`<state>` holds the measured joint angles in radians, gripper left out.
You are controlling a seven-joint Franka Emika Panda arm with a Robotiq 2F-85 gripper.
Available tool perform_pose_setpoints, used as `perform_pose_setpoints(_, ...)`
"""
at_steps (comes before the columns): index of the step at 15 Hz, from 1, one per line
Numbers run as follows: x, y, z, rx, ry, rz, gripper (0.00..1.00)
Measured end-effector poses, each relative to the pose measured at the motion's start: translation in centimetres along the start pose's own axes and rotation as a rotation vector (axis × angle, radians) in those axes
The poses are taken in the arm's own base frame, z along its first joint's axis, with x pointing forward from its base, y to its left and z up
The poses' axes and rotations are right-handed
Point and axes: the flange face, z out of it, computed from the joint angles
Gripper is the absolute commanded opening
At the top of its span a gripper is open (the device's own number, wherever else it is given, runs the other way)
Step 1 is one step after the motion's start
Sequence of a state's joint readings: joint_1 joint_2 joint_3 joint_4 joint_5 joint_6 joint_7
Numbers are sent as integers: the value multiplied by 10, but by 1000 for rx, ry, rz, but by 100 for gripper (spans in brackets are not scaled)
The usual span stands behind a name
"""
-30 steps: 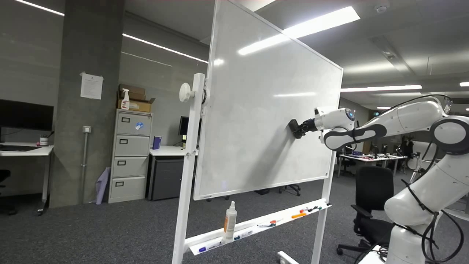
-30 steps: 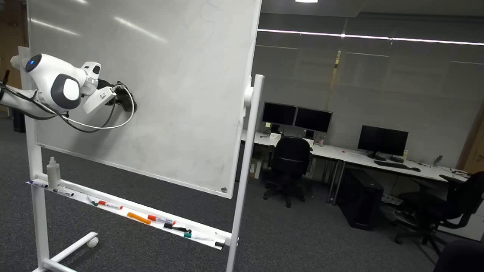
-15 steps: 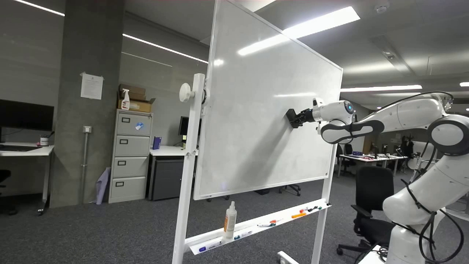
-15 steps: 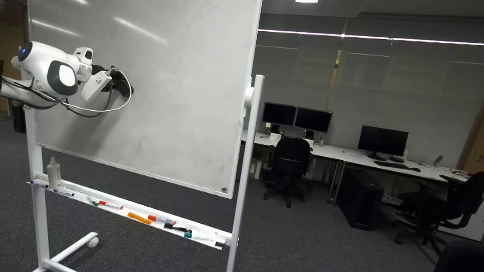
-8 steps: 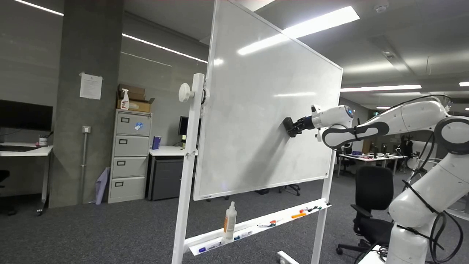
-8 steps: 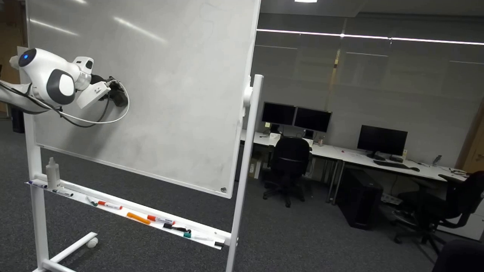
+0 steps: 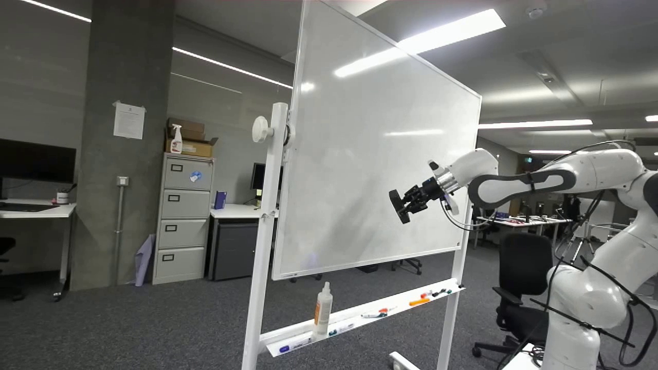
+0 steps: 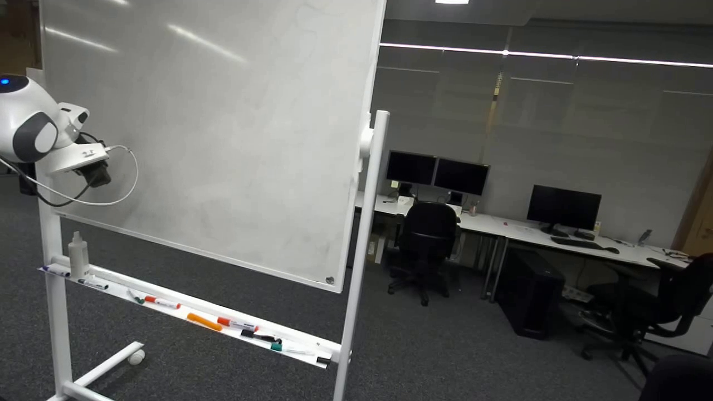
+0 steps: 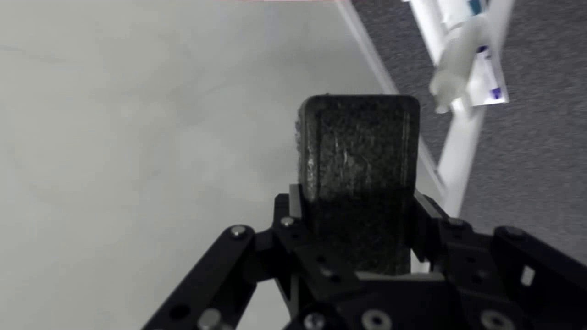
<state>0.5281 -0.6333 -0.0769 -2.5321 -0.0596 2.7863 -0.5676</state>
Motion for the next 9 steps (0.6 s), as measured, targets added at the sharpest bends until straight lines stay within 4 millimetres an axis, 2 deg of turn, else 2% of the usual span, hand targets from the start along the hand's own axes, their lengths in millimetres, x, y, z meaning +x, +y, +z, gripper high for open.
perform_pose_setpoints(1,-3,-5,-5,70,-28,11,31)
perform_pose_setpoints(3,-24,-1,-13,183,-113,56,31)
perform_pose_setpoints(6,-74,26,-28,266,-279,167,31)
perform_pose_setpoints(9,-128,60,-46,263,-415,302,31)
